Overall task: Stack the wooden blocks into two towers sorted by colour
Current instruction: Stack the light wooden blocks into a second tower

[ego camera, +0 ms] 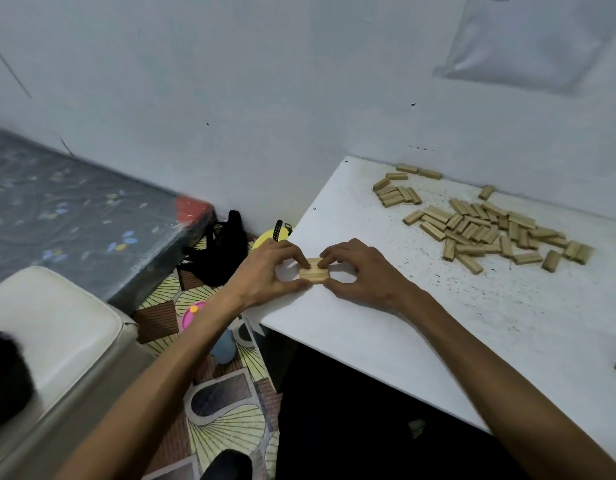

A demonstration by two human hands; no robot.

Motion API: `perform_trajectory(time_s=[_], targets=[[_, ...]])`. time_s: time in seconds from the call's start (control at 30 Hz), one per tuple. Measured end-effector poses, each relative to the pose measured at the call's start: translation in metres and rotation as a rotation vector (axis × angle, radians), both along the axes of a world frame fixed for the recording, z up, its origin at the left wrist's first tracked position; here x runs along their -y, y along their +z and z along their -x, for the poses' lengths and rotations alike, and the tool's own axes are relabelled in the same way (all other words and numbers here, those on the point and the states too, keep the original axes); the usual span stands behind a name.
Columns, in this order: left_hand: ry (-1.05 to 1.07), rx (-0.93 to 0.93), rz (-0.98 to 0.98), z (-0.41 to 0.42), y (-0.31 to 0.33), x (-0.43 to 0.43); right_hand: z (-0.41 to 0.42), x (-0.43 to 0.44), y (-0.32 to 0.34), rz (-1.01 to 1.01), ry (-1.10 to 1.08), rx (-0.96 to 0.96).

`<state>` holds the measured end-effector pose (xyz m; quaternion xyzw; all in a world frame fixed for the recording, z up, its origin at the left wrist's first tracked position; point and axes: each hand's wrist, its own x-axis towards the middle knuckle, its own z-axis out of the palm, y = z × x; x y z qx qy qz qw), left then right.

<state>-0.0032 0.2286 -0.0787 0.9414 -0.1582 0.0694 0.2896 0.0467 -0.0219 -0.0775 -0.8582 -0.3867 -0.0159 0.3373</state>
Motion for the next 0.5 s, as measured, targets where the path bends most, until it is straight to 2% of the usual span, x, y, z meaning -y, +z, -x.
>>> perform_trajectory(time_s=[0.27,0.5], targets=[[0.142,0.022,0.167,0.009,-0.016,0.002,0.007,0.003,-0.006,-0.117,-0.053,-0.129],[0.160,-0.015,0.181,0.013,-0.014,0.002,0.007,0.003,-0.006,-0.111,-0.057,-0.132]])
